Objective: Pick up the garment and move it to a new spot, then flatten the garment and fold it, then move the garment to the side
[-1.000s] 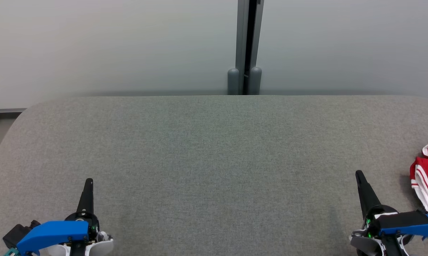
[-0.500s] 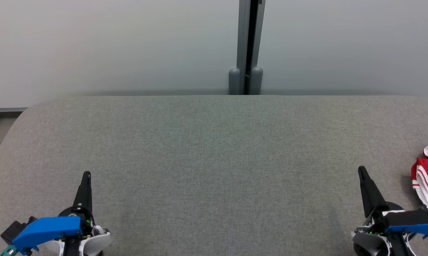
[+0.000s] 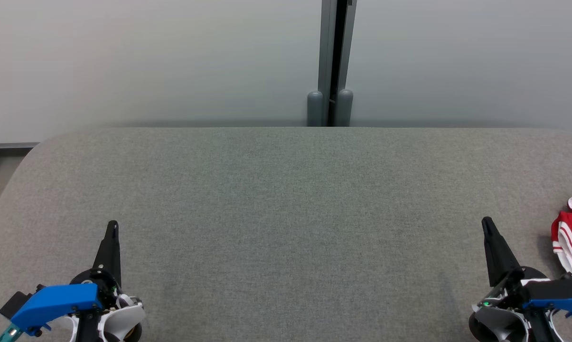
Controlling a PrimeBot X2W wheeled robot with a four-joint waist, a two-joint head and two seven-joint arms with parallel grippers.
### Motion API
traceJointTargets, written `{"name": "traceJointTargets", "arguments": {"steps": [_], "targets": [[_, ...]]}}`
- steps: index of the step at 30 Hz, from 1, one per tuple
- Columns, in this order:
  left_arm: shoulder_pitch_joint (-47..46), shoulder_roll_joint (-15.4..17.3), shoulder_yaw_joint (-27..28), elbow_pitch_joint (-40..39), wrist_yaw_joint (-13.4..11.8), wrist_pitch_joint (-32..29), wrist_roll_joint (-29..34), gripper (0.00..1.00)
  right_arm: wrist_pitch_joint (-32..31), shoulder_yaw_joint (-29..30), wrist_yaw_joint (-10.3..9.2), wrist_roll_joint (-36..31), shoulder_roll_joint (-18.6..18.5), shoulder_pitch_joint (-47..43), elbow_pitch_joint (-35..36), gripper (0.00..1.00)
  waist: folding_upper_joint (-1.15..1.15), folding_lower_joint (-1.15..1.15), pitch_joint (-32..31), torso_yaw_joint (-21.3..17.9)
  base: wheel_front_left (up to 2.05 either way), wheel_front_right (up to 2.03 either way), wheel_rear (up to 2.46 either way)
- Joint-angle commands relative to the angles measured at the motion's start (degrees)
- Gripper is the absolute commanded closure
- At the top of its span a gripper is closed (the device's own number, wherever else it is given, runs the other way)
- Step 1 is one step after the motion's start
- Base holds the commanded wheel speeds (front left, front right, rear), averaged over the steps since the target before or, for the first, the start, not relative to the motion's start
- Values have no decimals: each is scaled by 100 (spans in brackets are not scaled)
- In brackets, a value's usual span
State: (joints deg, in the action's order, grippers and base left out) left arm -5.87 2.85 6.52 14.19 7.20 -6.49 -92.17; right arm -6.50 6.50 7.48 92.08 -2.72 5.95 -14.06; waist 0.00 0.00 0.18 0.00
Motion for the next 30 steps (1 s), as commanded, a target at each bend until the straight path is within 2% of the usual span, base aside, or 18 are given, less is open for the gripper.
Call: {"name": "traceJointTargets", "arguments": {"steps": [1, 30], "targets": [[-70, 5, 14, -32, 58, -29, -30, 100, -26, 16, 2, 41, -29, 45, 27, 100, 0, 0, 0, 0, 0, 0, 0], [-68, 5, 12, -32, 58, -25, -30, 100, -24, 14, 2, 41, -29, 45, 27, 100, 0, 0, 0, 0, 0, 0, 0]]}}
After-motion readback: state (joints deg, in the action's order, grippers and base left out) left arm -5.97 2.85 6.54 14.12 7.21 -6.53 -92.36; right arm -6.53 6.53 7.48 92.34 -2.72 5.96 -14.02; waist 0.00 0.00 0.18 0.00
